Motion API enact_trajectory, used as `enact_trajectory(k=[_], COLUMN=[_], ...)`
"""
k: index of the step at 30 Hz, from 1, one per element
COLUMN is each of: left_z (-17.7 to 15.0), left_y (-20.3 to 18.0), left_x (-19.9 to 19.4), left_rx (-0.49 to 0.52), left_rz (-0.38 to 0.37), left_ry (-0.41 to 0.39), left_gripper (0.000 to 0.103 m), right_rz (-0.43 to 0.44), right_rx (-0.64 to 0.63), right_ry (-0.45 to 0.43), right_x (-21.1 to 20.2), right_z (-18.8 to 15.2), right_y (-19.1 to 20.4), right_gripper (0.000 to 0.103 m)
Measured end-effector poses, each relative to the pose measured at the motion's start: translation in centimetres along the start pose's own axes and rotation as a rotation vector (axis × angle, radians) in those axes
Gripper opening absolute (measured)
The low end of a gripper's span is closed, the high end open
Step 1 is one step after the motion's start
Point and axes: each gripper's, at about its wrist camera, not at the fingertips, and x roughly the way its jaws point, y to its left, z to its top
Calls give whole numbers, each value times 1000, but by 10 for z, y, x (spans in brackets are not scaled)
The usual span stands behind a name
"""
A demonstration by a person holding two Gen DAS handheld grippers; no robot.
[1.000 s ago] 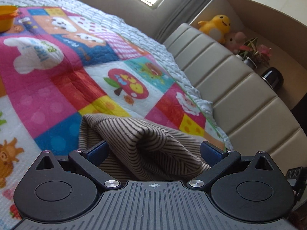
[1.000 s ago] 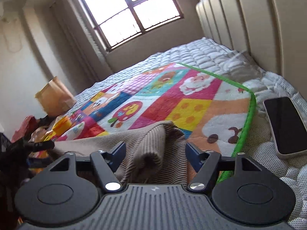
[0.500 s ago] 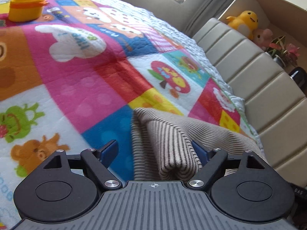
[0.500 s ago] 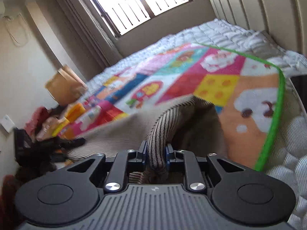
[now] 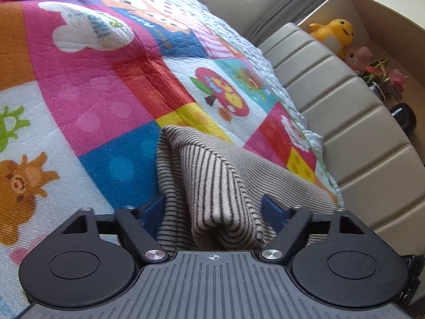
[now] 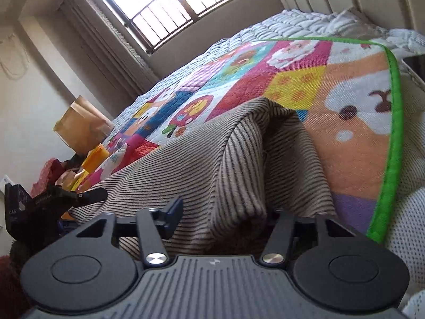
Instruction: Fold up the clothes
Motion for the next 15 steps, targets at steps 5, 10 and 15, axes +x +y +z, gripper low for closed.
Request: enact_trajectory(k=[5, 10, 15], left_z=[-3, -35, -69], left_y=[-28, -51, -41], left_x=[-30, -63, -66], left_rx=[69, 145, 161], left_rz=[-26, -109, -66], left_ry=[-59, -71, -21], left_gripper=[44, 38, 38], right_rz=[65, 101, 3], right_rx=[-98, -123, -98], right_ry=[-45, -45, 67], right_x=[-23, -62, -53], right_z=[34, 40, -5], right_y=[9, 2, -24], right_gripper=[21, 21, 23])
